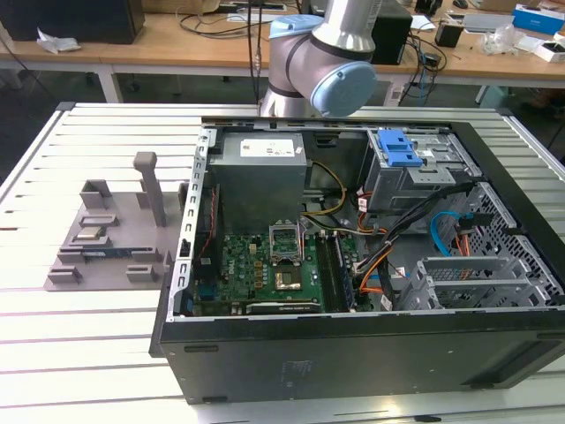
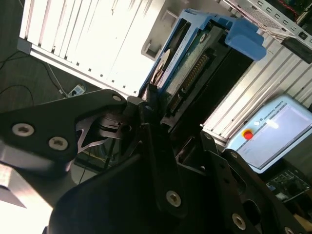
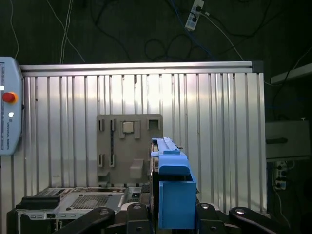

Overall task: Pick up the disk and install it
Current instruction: 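Pick up the disk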

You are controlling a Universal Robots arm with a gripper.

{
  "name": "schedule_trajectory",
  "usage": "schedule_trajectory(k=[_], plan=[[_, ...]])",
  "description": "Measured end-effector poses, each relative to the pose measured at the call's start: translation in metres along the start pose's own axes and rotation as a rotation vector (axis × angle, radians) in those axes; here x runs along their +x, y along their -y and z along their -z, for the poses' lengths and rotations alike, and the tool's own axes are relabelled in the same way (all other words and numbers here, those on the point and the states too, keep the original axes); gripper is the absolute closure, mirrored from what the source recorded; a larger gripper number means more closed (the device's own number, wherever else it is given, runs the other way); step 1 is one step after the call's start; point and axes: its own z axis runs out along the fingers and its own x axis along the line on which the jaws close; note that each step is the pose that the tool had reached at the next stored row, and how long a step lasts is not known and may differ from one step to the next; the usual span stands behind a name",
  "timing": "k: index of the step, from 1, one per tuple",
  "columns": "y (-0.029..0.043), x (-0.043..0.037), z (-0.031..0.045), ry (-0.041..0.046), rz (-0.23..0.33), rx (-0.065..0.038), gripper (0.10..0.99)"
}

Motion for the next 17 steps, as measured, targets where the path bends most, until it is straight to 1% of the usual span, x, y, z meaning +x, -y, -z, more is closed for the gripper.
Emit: schedule_trajectory(k=[2, 4, 7, 8, 12, 15, 17], plan=[[0.0018, 0.0, -0.0061, 0.0001, 0.0, 0.0, 0.722], [0.0029, -0.0001, -0.0095, 0.0, 0.0, 0.0, 0.722], [0.005, -0.0001, -0.0163, 0.0001, 0.0, 0.0, 0.722], [0.0061, -0.0001, -0.0197, 0.0, 0.0, 0.0, 0.722], [0.0087, -0.0001, -0.0274, 0.0, 0.0, 0.0, 0.722], [0.0114, -0.0001, -0.0352, 0.0, 0.0, 0.0, 0.722], [0.0128, -0.0002, -0.039, 0.0001, 0.0, 0.0, 0.722]])
